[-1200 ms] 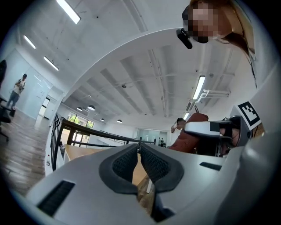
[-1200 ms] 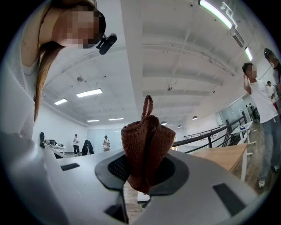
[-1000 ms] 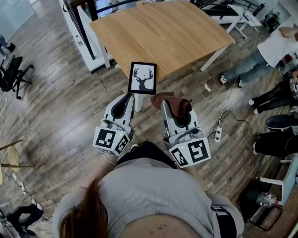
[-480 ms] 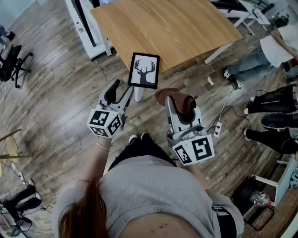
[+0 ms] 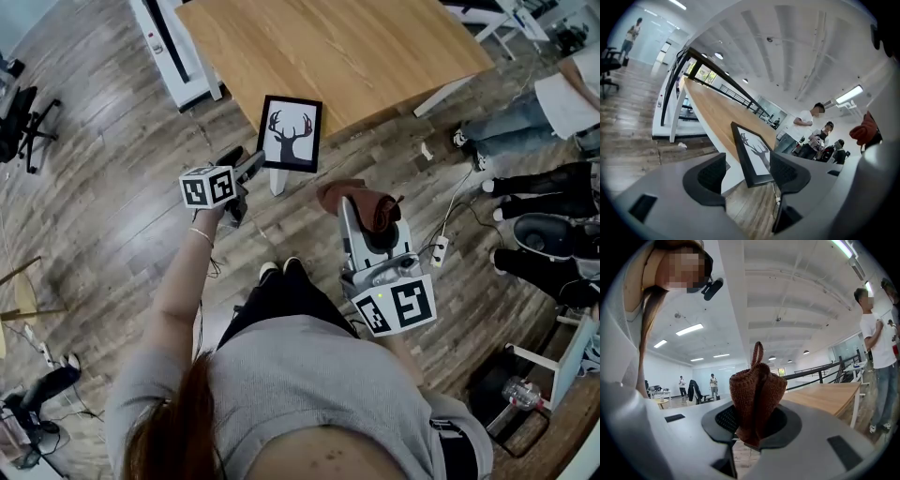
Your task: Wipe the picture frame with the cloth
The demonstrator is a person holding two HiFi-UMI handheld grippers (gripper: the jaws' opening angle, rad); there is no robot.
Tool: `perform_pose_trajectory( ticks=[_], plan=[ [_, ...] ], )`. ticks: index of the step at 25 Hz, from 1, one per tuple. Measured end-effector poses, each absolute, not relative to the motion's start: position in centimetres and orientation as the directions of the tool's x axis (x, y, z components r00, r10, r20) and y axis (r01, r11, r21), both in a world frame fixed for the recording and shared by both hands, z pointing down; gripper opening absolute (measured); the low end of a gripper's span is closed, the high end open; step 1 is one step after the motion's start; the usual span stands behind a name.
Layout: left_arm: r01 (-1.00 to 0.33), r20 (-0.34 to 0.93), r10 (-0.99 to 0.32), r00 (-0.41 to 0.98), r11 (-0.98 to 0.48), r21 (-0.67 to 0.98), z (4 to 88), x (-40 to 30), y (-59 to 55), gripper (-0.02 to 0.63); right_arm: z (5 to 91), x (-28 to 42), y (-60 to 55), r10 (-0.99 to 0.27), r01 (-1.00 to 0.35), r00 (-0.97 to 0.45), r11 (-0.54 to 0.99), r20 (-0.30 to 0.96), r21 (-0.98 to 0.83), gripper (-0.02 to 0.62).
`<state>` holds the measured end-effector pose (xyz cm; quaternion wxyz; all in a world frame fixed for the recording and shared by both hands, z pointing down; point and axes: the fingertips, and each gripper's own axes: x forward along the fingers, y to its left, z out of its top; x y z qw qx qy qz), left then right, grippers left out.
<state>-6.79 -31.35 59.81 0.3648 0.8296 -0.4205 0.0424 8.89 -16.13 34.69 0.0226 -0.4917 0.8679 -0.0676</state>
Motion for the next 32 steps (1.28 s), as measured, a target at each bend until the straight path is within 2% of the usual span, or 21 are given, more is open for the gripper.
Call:
perform_pose_trajectory(
  ticks=[9, 15, 20, 25, 32],
  plan=[
    [-0.557, 0.338, -0.504, 0.795, -0.386, 0.735, 62.5, -3.4, -33.2, 0.272, 36.7, 9.6, -17.0, -0.861, -0.854, -0.504, 0.485, 0.071, -0.185, 0.097],
    [-0.517, 0.376, -0.374, 0.848, -0.424, 0.744, 63.5, -1.7, -33.5, 0.272, 37.3, 10.0, -18.0, -0.86, -0.855, -0.504, 0.482, 0.082, -0.191, 0.097],
    [-0.432, 0.341, -0.275, 0.899, -0.422, 0.798, 63.8, -1.4, -33.3, 0.267, 37.6, 9.9, -18.5, -0.855, -0.85, -0.51, 0.486, 0.09, -0.201, 0.097],
    [-0.369, 0.302, -0.231, 0.925, -0.357, 0.858, 63.9, -1.6, -33.0, 0.202, 37.4, 10.4, -19.0, -0.856, -0.85, -0.51, 0.486, 0.085, -0.204, 0.097],
    [-0.261, 0.195, -0.267, 0.944, -0.24, 0.935, 63.9, -1.8, -33.0, 0.146, 37.5, 10.7, -19.9, -0.852, -0.843, -0.517, 0.49, 0.08, -0.223, 0.097]
  ],
)
